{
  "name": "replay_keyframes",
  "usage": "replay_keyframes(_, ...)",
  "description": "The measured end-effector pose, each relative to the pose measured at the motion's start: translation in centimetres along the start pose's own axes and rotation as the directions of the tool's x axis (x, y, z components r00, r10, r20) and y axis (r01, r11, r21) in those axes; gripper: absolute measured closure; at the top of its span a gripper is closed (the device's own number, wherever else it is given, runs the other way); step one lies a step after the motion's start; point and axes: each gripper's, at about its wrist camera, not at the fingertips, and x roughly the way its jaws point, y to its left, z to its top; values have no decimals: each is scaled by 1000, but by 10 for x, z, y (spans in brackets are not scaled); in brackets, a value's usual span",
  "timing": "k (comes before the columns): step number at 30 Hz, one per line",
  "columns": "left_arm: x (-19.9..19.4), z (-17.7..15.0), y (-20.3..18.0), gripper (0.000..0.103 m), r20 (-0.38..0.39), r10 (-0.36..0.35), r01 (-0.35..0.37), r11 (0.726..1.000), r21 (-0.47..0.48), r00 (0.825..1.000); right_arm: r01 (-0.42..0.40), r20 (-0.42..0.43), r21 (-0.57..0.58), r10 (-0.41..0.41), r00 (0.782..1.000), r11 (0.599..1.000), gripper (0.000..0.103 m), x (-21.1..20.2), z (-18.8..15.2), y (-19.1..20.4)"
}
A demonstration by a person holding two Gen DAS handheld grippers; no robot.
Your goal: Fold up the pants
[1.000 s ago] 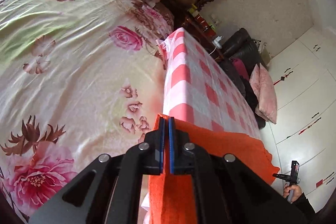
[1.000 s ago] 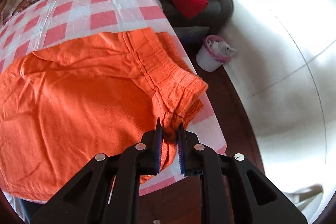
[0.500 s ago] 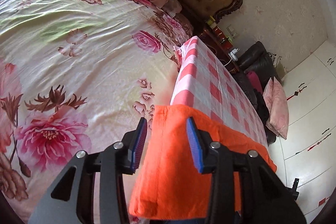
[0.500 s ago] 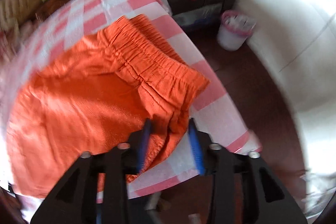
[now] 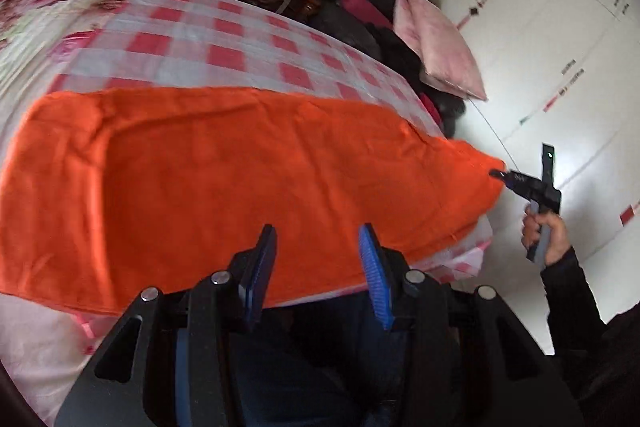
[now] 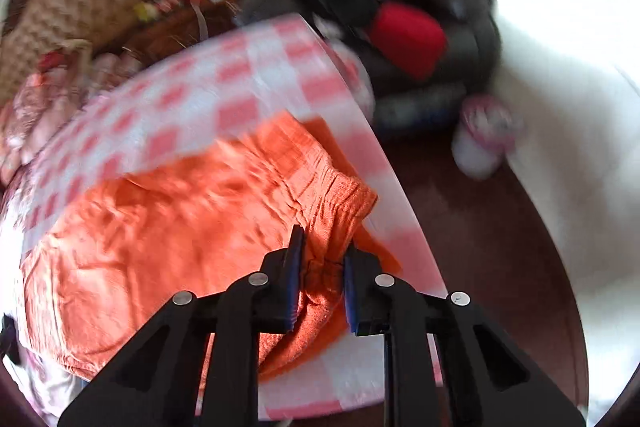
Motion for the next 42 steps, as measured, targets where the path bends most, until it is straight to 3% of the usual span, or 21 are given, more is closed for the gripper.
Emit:
replay_keyframes(1,15,-1,-16,60,-25,-22,22,999,25,999,-16,23,1,16,1000,1000,85,-2,2,-3)
replay_keyframes(3,47,-4,-56,61,-71,6,5,988,157,997,-13,-1,22,13,1000,1000,85,12,2,-11)
replay_keyframes(5,77,-9,-96,61,-98,53,-20,948,317,994,2,-113,51,4,994,999,85,42,-6,-24)
replay_keyframes(7,97,-14,-119,62,-114,51,-2,922,388,992,1,-119,42,4,993,999,85,49,-14,-26)
replay_keyframes(9,114,-21,-137,62,-96,108,-51,884,465,990,-10,-112,46,16,994,999,85,47,-16,-29)
replay_keyframes(10,120,-25,-143,62,-69,159,-101,851,516,985,-21,-114,65,28,993,998,85,47,-17,-33)
replay_keyframes(11,128,-33,-150,62,-39,220,-157,798,582,975,-24,-114,73,32,993,997,85,46,-19,-35)
replay_keyframes(16,150,-63,-162,78,33,362,-264,611,746,932,-44,-119,83,54,991,996,84,48,-22,-39)
replay_keyframes(17,154,-65,-163,81,53,383,-287,584,759,922,-42,-118,81,52,992,996,84,47,-22,-38)
replay_keyframes(20,161,-66,-163,81,59,403,-293,551,781,913,-31,-110,64,38,993,997,83,47,-24,-35)
replay_keyframes(22,170,-73,-163,81,76,442,-304,474,827,894,-23,-104,50,28,994,998,83,47,-25,-33)
replay_keyframes(23,170,-74,-162,82,99,444,-318,452,833,890,-21,-102,44,25,994,999,83,47,-26,-33)
replay_keyframes(24,173,-71,-161,95,91,453,-322,463,826,887,-20,-101,41,24,995,999,83,47,-26,-33)
replay_keyframes(25,173,-68,-161,97,88,455,-324,471,821,886,-21,-100,40,25,995,999,83,47,-27,-33)
replay_keyframes(26,170,-67,-163,100,108,453,-336,459,822,885,-21,-99,37,25,995,999,83,47,-27,-33)
replay_keyframes(27,165,-65,-167,100,128,442,-343,452,823,888,-21,-99,33,24,995,999,83,46,-27,-33)
replay_keyframes(29,149,-62,-173,101,138,416,-342,466,816,899,-21,-100,26,24,995,999,83,45,-27,-33)
replay_keyframes(31,143,-65,-176,101,128,413,-326,456,828,902,-30,-105,36,34,994,999,83,44,-27,-35)
replay_keyframes(36,161,-78,-171,100,104,442,-304,410,860,891,-27,-104,31,30,994,999,83,41,-27,-34)
replay_keyframes(42,167,-80,-162,98,62,438,-276,446,851,897,23,-98,-2,-23,995,1000,83,35,-31,-31)
